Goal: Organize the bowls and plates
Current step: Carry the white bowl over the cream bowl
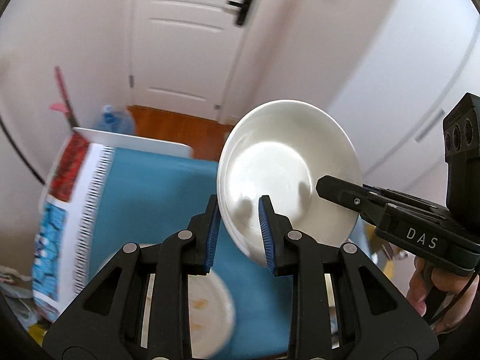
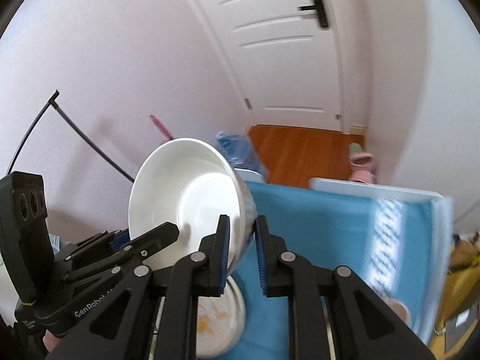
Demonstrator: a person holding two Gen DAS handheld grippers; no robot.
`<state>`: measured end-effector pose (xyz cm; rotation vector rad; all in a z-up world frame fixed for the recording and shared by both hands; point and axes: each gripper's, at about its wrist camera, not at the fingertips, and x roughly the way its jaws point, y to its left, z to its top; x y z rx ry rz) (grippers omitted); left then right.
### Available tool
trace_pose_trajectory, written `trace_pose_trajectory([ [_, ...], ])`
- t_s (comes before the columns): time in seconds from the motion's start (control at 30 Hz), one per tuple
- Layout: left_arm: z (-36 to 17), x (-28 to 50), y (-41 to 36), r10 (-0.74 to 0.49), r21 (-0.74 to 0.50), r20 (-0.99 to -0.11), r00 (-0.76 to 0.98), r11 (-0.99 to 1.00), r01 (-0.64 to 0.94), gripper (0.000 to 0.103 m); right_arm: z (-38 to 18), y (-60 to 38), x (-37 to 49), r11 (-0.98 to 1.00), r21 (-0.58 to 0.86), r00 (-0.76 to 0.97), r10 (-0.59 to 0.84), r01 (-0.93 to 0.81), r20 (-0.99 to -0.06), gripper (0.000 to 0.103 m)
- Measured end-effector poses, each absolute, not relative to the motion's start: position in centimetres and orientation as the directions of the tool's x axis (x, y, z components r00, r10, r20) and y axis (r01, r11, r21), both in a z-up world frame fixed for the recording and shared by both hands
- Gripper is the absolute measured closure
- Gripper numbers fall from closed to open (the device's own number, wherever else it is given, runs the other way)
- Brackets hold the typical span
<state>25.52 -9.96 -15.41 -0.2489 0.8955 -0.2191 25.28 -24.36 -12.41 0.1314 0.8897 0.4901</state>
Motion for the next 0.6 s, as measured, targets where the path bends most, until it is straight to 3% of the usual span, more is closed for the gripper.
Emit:
trace_pose_trajectory([
  [0.27,-17.9,22.2,-19.9,-0.38,-0.32,-0.773,0.507,0.925,0.206,0.08,-14.6,-33.8,19.8,0.925,0.308,0.55,0.381,-0.224,-0.744,0.087],
  [0.6,-22.9,19.9,-26.2,-0.356,-0.273,-0.858,0.37,0.926,0.259,0.08,-20.4,-38.9,17.0,0.935,0.338,0.508,0.346,-0.11,-0.789,0.088],
])
